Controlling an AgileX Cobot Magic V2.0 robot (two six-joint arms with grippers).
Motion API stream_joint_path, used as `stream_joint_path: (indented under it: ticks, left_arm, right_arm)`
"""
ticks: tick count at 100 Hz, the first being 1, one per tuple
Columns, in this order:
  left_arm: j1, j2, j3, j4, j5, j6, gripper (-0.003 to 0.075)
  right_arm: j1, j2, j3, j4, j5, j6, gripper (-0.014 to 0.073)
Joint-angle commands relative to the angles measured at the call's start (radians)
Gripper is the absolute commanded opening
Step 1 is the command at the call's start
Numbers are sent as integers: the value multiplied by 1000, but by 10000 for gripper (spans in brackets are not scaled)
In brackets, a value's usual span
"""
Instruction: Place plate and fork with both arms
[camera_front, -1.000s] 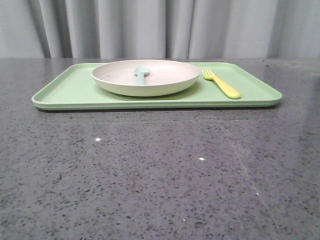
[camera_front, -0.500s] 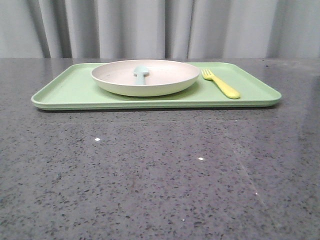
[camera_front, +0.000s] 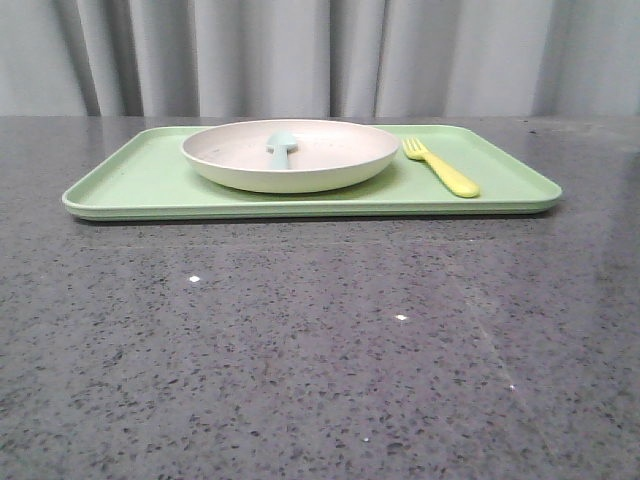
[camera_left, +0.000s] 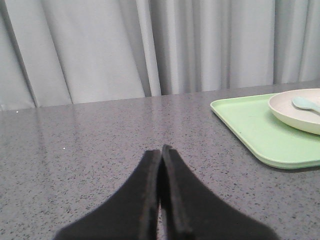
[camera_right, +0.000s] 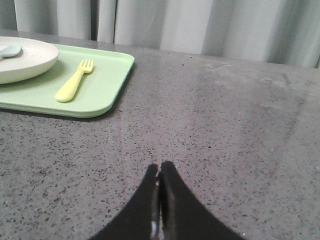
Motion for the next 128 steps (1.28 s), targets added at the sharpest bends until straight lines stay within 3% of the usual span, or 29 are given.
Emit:
stream_joint_path:
  ticks: [1,128]
  left_arm:
    - [-8,-32,13,-7,-89,-6,-20]
    - [-8,-32,13,-7,-89,-6,-20]
  right_arm:
    - [-10,-23,-3,0,-134,-11,-120]
    - [-10,-23,-4,-28,-134,-11,-120]
